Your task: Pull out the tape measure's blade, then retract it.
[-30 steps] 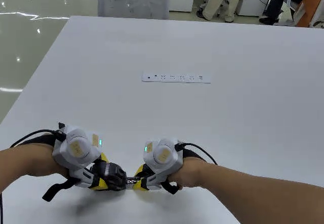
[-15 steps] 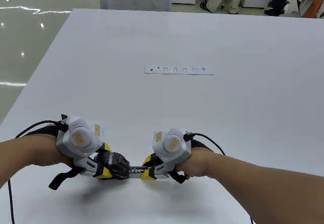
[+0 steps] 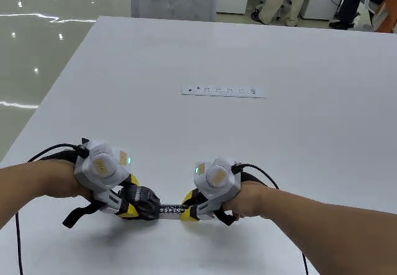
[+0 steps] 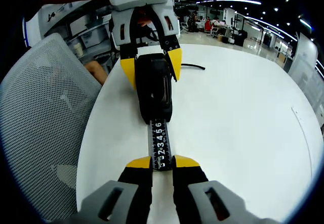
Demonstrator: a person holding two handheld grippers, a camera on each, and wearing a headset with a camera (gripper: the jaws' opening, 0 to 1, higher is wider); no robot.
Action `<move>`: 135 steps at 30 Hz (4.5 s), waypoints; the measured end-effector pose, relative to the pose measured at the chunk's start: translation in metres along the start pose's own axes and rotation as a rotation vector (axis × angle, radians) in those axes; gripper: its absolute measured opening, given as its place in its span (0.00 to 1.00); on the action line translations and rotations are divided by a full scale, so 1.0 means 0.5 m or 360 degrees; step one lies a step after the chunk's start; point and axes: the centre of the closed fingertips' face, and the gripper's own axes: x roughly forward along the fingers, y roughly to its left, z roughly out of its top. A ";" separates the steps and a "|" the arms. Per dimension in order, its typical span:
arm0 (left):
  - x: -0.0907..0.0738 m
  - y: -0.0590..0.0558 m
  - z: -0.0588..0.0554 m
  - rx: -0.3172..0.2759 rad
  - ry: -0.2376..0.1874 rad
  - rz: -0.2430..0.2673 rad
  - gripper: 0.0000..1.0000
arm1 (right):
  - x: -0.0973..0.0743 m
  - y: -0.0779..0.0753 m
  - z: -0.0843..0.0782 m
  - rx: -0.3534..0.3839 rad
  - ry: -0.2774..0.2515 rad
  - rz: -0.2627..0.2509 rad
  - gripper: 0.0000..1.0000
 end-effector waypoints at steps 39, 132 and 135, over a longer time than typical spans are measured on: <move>0.000 0.002 0.000 -0.0045 -0.0043 0.0010 0.31 | -0.066 -0.012 -0.078 0.0076 0.0014 -0.0029 0.13; -0.001 -0.001 0.002 -0.0101 -0.0054 0.0047 0.32 | -0.218 -0.028 -0.243 0.0196 0.0067 -0.0131 0.13; -0.001 -0.002 0.002 -0.0101 -0.0053 0.0045 0.32 | -0.223 -0.029 -0.246 0.0199 0.0069 -0.0130 0.13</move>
